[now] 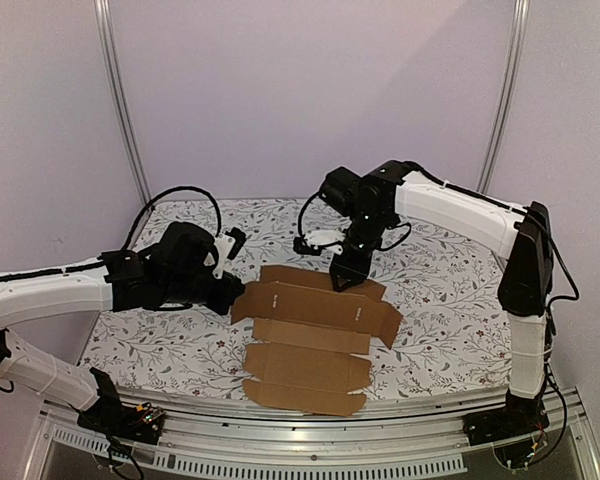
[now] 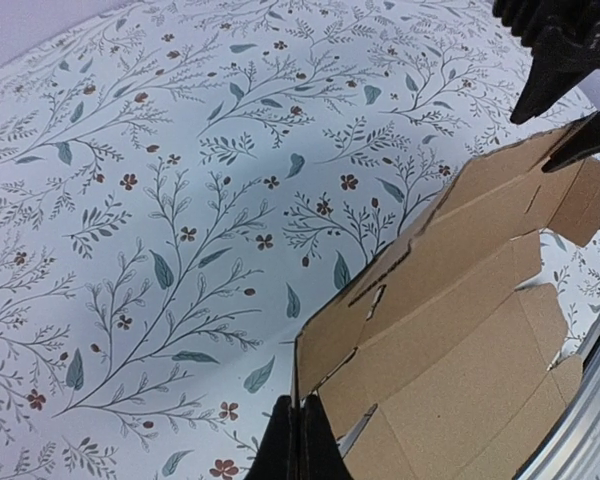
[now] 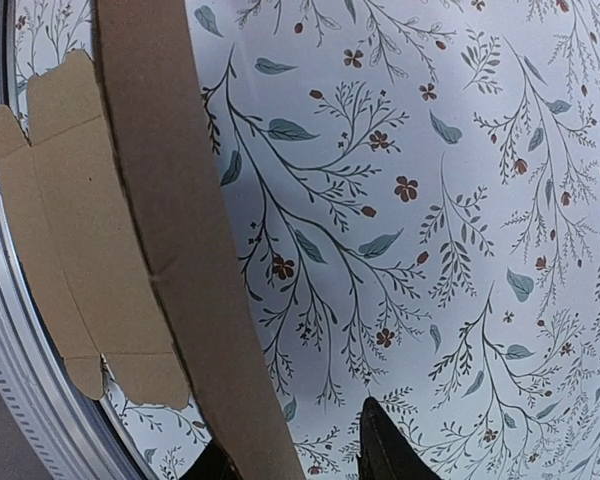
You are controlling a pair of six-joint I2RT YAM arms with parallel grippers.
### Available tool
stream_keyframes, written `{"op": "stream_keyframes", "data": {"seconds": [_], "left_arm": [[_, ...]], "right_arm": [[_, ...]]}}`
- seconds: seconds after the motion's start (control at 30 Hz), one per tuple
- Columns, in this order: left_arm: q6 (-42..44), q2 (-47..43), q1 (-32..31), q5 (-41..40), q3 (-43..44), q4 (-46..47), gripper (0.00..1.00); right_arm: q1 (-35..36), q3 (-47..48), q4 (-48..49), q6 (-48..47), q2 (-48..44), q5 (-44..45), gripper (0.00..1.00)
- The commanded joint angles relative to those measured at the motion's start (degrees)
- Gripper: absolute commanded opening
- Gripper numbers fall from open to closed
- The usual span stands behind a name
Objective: Fold the paper box
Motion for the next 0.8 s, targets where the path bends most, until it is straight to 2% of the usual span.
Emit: {"op": "stream_keyframes", "data": {"seconds": [0.0,0.37,0.77], "left_arm": [[0.9,0.0,-1.1,-1.4,-0.5,-1.3,0.0],[0.9,0.6,-1.3,-1.9,-0.2,-1.7,0.0],[0.9,0.5,-1.3,-2.2,-0.1,-1.9,0.0]], "right_arm": [[-0.3,-3.1,1.2,-0.1,-3.2,-2.0,0.34],[-0.5,-8.6,3.7,1.6,-6.9,-1.8,0.33],[-0.5,-10.2,4.6,2.2,-7.8,-1.7,0.18]]}}
